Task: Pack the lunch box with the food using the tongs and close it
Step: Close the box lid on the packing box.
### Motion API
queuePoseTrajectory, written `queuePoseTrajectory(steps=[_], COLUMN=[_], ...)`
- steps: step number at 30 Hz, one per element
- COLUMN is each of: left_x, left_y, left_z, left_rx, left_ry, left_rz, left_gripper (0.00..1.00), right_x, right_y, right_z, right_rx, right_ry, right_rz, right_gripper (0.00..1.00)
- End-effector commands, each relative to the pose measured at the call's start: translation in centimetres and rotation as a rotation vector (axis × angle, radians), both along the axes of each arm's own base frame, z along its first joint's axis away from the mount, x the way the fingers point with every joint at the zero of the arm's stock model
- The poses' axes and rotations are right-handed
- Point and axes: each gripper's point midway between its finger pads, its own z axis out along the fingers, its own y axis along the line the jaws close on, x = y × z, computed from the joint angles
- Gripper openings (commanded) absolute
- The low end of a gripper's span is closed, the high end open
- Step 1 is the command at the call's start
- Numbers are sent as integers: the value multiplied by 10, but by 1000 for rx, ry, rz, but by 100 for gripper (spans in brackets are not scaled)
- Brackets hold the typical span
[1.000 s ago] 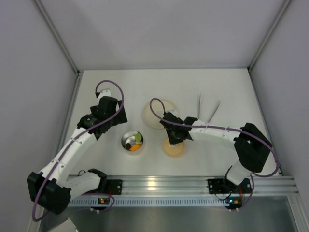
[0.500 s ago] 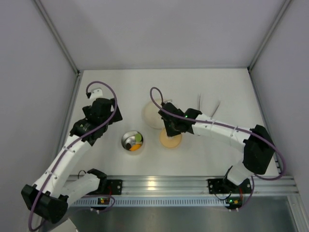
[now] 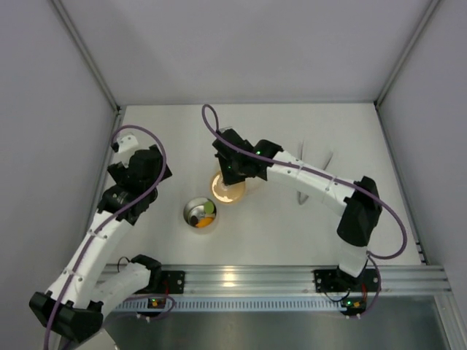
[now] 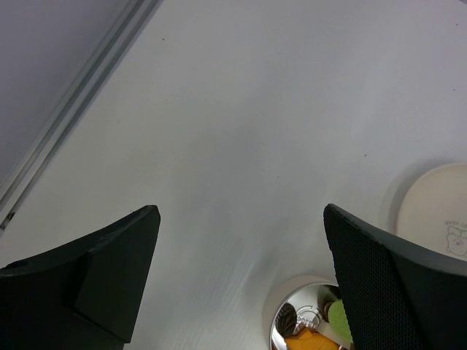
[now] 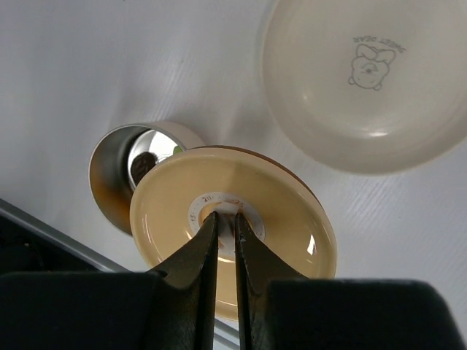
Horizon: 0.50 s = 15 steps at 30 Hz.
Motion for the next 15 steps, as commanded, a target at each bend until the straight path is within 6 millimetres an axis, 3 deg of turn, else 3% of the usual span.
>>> queuePoseTrajectory(steps=[1, 2, 3, 7, 15], left_x=[-4, -6, -6, -4, -7], left_y=[14, 15, 15, 13, 13], left_z=[19, 20, 20, 19, 21], left_rx=[-1, 1, -1, -2, -11], left_ry=[-72, -81, -86, -77, -89], left_rz=[74, 71, 67, 57, 58], left_gripper=[99, 99, 99, 99, 99], right_x=[-11, -9, -9, -16, -33], right_y=[26, 34, 41, 71, 103], right_z=[-11, -7, -17, -26, -49], right_rx=[-10, 9, -5, 18, 26], right_ry=[61, 57, 72, 93, 137], right_rz=[55, 58, 67, 109, 149], right_gripper=[0, 0, 0, 0, 0])
